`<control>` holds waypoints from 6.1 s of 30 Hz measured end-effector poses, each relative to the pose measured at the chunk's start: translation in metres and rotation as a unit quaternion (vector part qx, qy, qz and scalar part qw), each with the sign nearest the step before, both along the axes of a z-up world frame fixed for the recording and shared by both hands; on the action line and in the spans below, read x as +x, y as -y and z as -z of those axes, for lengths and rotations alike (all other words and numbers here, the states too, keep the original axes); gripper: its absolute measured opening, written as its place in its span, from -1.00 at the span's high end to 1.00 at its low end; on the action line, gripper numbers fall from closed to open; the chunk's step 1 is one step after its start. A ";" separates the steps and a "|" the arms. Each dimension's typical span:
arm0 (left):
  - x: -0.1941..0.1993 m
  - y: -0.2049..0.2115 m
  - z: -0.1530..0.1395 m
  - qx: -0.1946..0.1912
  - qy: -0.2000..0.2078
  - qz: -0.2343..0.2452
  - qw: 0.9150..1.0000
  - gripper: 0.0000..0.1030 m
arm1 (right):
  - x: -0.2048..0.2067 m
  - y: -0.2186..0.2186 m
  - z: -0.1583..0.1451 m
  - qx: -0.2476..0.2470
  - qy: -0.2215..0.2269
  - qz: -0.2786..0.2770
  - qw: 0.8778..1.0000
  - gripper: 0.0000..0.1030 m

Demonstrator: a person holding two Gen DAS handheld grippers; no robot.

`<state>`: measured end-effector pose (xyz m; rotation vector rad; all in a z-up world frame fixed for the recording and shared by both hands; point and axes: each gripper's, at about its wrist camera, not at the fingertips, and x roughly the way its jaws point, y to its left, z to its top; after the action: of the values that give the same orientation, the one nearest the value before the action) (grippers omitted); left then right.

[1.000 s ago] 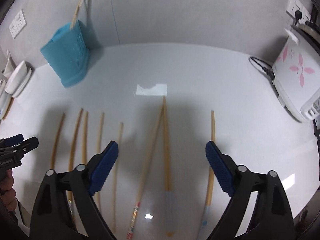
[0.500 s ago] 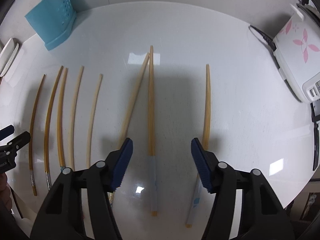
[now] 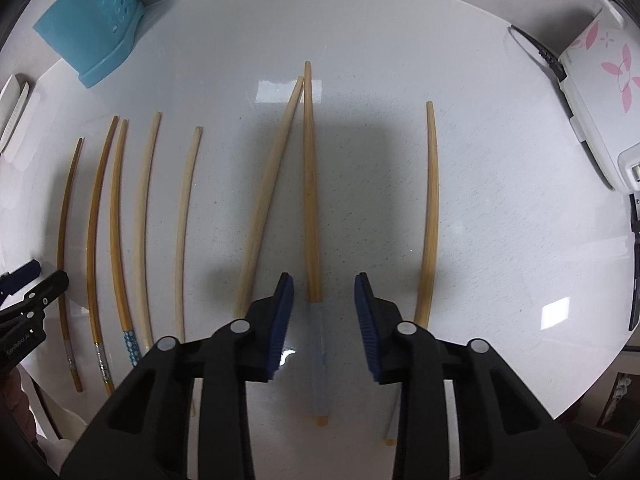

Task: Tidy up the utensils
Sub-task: 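Grasp a chopstick with the left tool while the right tool grasps another chopstick, then lift both chopsticks and carry them over the blue utensil holder, then open the left tool over the holder while the right tool lowers and releases its chopstick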

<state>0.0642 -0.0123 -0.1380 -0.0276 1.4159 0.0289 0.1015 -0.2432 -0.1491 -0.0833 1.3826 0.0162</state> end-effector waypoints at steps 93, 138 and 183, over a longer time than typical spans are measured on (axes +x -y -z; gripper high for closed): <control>0.143 -0.062 -0.234 -0.108 0.395 -0.047 0.911 0.88 | 0.141 -0.123 -0.207 0.190 0.317 -0.077 0.926 0.87; 0.188 -0.047 -0.159 -0.056 0.358 -0.040 0.931 -0.37 | 0.150 -0.139 -0.187 0.188 0.325 -0.096 0.922 0.87; 0.139 -0.124 -0.150 -0.024 0.311 -0.104 0.944 -0.89 | 0.159 -0.214 -0.133 0.185 0.319 -0.155 0.916 0.82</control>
<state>0.2034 0.1114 0.0122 -0.2094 0.7744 0.1481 0.2606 -0.0289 -0.0157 0.0120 0.6811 0.4778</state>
